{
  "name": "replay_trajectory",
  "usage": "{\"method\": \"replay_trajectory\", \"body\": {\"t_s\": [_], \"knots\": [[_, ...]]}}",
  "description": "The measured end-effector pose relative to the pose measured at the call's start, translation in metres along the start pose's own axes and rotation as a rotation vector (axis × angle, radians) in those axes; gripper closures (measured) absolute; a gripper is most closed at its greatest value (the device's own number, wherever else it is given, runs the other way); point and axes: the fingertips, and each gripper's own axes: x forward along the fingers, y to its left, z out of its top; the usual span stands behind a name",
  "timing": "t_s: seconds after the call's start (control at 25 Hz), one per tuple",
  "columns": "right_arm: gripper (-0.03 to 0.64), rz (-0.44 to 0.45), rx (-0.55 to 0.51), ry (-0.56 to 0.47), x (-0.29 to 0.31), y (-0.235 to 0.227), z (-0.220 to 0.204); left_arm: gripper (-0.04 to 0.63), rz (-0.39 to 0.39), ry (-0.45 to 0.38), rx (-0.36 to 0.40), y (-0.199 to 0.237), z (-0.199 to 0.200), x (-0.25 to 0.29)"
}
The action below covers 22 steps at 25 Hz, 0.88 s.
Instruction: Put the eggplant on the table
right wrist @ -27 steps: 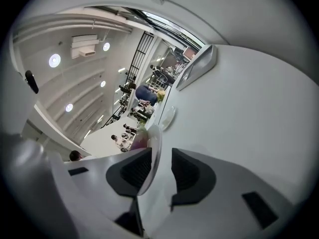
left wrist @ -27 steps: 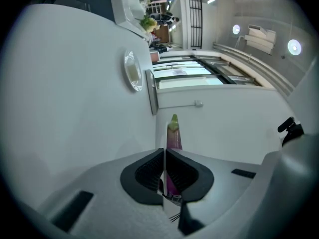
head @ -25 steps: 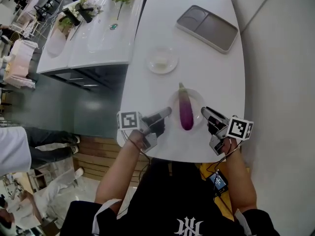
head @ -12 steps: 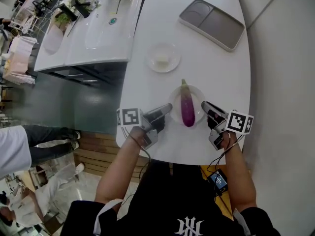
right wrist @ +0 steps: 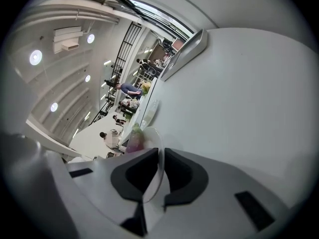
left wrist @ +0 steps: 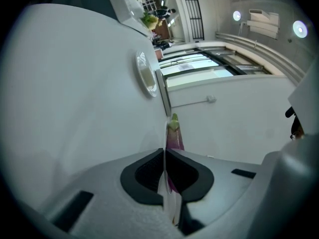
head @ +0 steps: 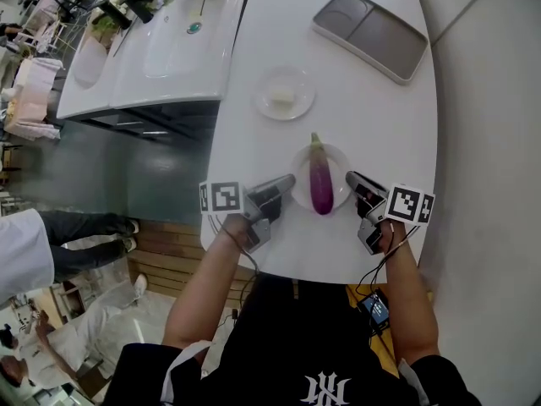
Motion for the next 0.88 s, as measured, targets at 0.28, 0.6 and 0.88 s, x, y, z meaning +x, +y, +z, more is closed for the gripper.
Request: {"method": "replay_trajectory", "body": {"t_s": [0.28,0.6,0.88], "knots": [[0.58,-0.055,-0.043,0.024,0.007,-0.004,-0.004,0.58,0.056,0.033,0.06,0.007,0.002,-0.001],[0.58,-0.118,-0.089,0.066,0.002,-0.008,-0.009,0.578,0.142,0.089,0.141,0.006,-0.004,0.002],[0.58,-0.163,-0.136,0.106,0.019,-0.011,-0.01,0.578,0.253,0.172,0.282,0.019,0.006,0.0]]}}
